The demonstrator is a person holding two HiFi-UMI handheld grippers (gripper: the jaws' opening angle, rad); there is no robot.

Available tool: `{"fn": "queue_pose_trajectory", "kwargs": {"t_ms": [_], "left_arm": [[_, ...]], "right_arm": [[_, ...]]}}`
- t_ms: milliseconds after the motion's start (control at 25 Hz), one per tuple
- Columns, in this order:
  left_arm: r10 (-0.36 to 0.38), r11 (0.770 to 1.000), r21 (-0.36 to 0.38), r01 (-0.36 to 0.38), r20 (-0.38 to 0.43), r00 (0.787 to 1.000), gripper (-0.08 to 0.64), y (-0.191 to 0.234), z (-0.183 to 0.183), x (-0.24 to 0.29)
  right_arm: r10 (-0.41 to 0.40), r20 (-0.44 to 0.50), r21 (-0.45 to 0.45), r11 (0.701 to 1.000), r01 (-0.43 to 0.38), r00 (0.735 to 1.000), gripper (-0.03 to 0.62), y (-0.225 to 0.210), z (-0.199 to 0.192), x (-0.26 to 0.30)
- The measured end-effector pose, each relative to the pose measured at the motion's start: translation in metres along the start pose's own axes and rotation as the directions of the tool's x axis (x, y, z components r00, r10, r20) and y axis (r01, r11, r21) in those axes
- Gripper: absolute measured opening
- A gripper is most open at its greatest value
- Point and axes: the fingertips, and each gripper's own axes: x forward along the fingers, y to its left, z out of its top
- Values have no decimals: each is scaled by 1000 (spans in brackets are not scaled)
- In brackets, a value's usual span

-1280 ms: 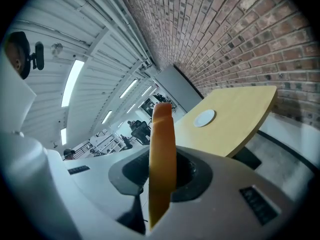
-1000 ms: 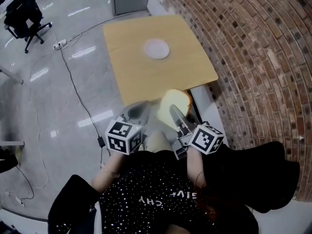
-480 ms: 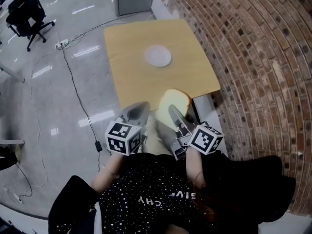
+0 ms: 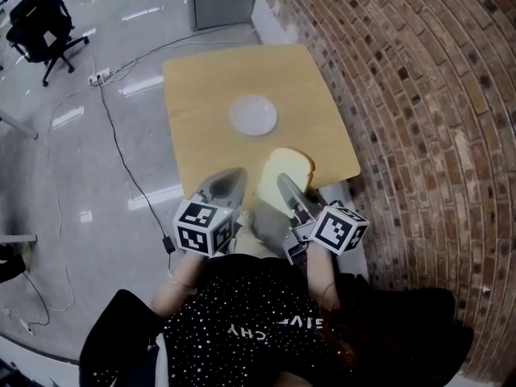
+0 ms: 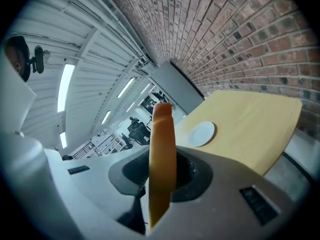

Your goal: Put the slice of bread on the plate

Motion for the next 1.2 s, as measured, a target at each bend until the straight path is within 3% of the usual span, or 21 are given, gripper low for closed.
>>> {"fn": "queue_pose_trajectory", "kwargs": {"t_ms": [360,760,1200], "left_arm": [[7,1000,0,-7,8,1000,9,17,32,74],[97,995,-34,-96,9,995,9,61,49,122],[190,979,-71,-192,-33,981,9,112,54,133]], "right_arm": [[15,-18,-19,1000,-16,1000,94,-40,59,37],[47,-109,-14,999,-49,993,95,-76,95,95],[96,-349,166,985,-40,932,95,-123,91,192]]}}
